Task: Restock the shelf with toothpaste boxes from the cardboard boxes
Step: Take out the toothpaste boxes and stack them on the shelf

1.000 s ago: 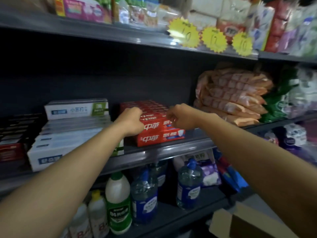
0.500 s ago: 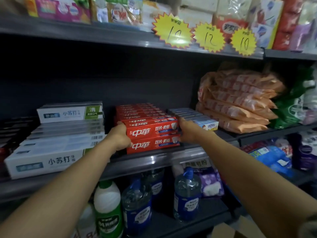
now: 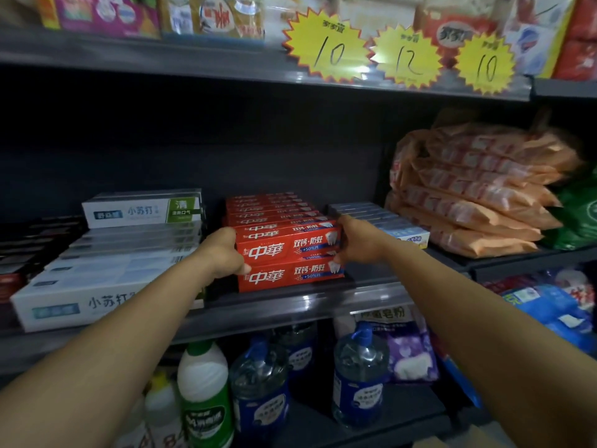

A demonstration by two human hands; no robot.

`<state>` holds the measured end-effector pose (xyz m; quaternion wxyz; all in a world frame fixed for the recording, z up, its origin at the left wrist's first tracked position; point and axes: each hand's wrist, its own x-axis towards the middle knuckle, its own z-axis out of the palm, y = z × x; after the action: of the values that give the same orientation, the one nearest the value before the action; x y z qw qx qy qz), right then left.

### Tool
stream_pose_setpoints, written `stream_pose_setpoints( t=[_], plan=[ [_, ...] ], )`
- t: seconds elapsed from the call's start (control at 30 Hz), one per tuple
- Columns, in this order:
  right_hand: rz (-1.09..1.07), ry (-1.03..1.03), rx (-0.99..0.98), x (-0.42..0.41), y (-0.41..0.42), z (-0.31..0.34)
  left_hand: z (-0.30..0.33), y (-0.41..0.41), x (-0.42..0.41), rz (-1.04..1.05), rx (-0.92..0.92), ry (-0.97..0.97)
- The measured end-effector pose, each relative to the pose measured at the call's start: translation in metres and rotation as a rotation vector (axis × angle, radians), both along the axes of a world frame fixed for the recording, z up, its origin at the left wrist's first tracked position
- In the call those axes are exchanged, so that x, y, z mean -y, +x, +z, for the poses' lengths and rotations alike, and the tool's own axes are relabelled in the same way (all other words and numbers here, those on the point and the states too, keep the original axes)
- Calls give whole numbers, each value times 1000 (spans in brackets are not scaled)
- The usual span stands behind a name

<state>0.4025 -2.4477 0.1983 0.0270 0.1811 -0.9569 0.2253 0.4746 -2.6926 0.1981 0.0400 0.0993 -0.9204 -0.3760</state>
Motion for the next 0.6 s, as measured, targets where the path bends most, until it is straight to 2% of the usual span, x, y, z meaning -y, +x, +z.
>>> stream_pose_setpoints(
  t=[0.23,0.37,0.6],
  plan=[
    [39,-217,139,2,-4,2,-4,-2,-5,31,-14,121],
    [12,-141,14,2,-6,5,-2,-5,-5,23,-12,162],
    [11,-83,-96,-8,0,6,-1,-4,-3,14,2,186]
  ],
)
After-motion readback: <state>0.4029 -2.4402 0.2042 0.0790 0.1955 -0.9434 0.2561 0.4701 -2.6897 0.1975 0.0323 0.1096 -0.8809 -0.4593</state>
